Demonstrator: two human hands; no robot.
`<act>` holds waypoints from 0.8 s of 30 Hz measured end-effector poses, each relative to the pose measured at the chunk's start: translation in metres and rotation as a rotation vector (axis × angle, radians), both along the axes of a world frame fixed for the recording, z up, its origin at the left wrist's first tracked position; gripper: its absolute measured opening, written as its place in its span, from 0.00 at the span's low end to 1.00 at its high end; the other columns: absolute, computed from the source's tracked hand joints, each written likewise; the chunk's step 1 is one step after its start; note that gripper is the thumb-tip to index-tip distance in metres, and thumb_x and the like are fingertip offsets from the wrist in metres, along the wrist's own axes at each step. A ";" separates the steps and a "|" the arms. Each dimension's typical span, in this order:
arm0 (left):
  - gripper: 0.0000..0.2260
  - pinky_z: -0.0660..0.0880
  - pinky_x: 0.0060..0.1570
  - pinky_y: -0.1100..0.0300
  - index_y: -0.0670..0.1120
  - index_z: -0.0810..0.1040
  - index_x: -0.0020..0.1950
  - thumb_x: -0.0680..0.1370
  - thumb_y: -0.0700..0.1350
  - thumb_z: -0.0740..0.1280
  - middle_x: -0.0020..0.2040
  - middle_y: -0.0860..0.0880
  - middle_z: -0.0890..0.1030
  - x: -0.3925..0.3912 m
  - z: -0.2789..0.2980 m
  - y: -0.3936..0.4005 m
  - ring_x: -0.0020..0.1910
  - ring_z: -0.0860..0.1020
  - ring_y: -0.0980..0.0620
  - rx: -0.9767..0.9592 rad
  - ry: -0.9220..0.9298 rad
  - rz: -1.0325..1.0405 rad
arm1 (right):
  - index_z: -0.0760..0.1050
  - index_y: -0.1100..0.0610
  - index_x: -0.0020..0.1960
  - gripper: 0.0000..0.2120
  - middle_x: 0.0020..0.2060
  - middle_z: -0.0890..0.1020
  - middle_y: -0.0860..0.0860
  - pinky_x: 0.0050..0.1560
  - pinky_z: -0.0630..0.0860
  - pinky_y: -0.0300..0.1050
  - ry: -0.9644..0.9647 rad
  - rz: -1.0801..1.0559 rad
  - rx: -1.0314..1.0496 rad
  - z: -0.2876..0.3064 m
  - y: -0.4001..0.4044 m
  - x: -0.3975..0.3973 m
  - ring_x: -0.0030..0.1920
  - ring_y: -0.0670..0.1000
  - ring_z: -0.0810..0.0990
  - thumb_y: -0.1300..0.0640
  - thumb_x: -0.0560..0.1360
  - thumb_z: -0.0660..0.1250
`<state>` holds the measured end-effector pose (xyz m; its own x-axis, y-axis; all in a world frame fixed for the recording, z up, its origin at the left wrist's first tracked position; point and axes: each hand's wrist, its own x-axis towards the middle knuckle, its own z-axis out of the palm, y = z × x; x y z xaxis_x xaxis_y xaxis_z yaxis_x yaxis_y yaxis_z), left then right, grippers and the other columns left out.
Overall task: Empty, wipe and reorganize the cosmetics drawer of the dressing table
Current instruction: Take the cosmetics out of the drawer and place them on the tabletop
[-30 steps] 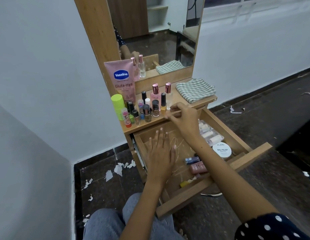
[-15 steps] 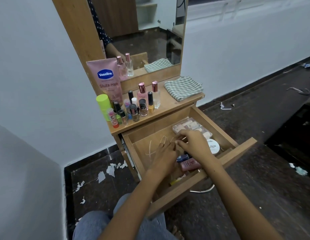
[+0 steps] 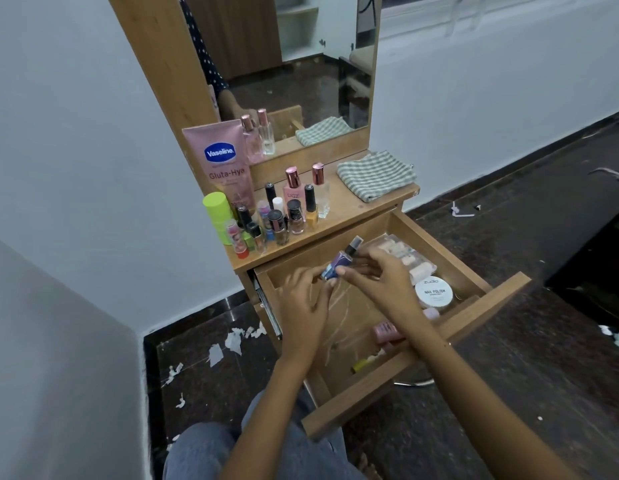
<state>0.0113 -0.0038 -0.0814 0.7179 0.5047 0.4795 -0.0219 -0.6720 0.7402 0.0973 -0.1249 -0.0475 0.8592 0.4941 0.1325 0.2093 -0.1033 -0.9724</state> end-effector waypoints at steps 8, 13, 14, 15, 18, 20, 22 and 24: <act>0.18 0.69 0.63 0.52 0.42 0.72 0.68 0.79 0.44 0.63 0.64 0.45 0.76 0.007 0.002 0.019 0.65 0.71 0.50 0.467 0.101 0.084 | 0.79 0.58 0.48 0.13 0.42 0.84 0.49 0.47 0.79 0.36 -0.098 -0.131 0.111 0.016 0.039 0.006 0.43 0.44 0.83 0.60 0.66 0.77; 0.26 0.52 0.74 0.48 0.41 0.56 0.77 0.81 0.50 0.54 0.78 0.42 0.55 0.017 -0.006 0.018 0.77 0.52 0.46 0.705 0.367 0.110 | 0.80 0.59 0.54 0.15 0.45 0.83 0.50 0.46 0.75 0.28 -0.360 -0.313 0.017 0.020 0.059 0.035 0.44 0.45 0.81 0.60 0.69 0.75; 0.27 0.51 0.74 0.48 0.40 0.56 0.77 0.81 0.52 0.52 0.78 0.42 0.54 0.018 -0.008 0.019 0.77 0.51 0.47 0.723 0.405 0.120 | 0.79 0.60 0.56 0.16 0.47 0.82 0.51 0.47 0.75 0.29 -0.391 -0.334 -0.016 0.018 0.063 0.040 0.45 0.46 0.80 0.61 0.69 0.75; 0.28 0.50 0.73 0.48 0.40 0.56 0.77 0.81 0.54 0.50 0.78 0.42 0.53 0.020 -0.009 0.020 0.77 0.51 0.47 0.744 0.434 0.121 | 0.79 0.60 0.57 0.16 0.48 0.82 0.52 0.49 0.76 0.33 -0.420 -0.350 -0.047 0.016 0.067 0.044 0.47 0.47 0.80 0.61 0.70 0.74; 0.29 0.50 0.73 0.49 0.40 0.56 0.77 0.81 0.56 0.46 0.78 0.42 0.52 0.023 -0.016 0.022 0.77 0.50 0.47 0.806 0.493 0.117 | 0.77 0.60 0.60 0.18 0.51 0.81 0.53 0.53 0.79 0.45 -0.442 -0.356 -0.092 0.012 0.074 0.048 0.50 0.49 0.80 0.63 0.71 0.73; 0.29 0.50 0.73 0.50 0.40 0.55 0.77 0.81 0.56 0.46 0.78 0.42 0.52 0.024 -0.017 0.022 0.77 0.50 0.48 0.809 0.500 0.126 | 0.76 0.61 0.60 0.18 0.51 0.81 0.53 0.52 0.79 0.40 -0.402 -0.338 -0.066 0.013 0.075 0.047 0.50 0.47 0.80 0.64 0.71 0.72; 0.29 0.50 0.73 0.50 0.40 0.55 0.77 0.81 0.56 0.47 0.78 0.43 0.52 0.024 -0.017 0.023 0.77 0.50 0.48 0.799 0.503 0.133 | 0.75 0.61 0.58 0.16 0.49 0.82 0.52 0.49 0.79 0.35 -0.353 -0.313 -0.019 0.015 0.077 0.044 0.49 0.46 0.81 0.65 0.71 0.72; 0.29 0.50 0.73 0.50 0.40 0.55 0.77 0.81 0.56 0.46 0.78 0.43 0.52 0.023 -0.016 0.022 0.77 0.51 0.48 0.796 0.508 0.137 | 0.76 0.61 0.54 0.13 0.47 0.81 0.50 0.48 0.80 0.37 -0.341 -0.302 -0.004 0.015 0.080 0.043 0.48 0.46 0.81 0.64 0.71 0.72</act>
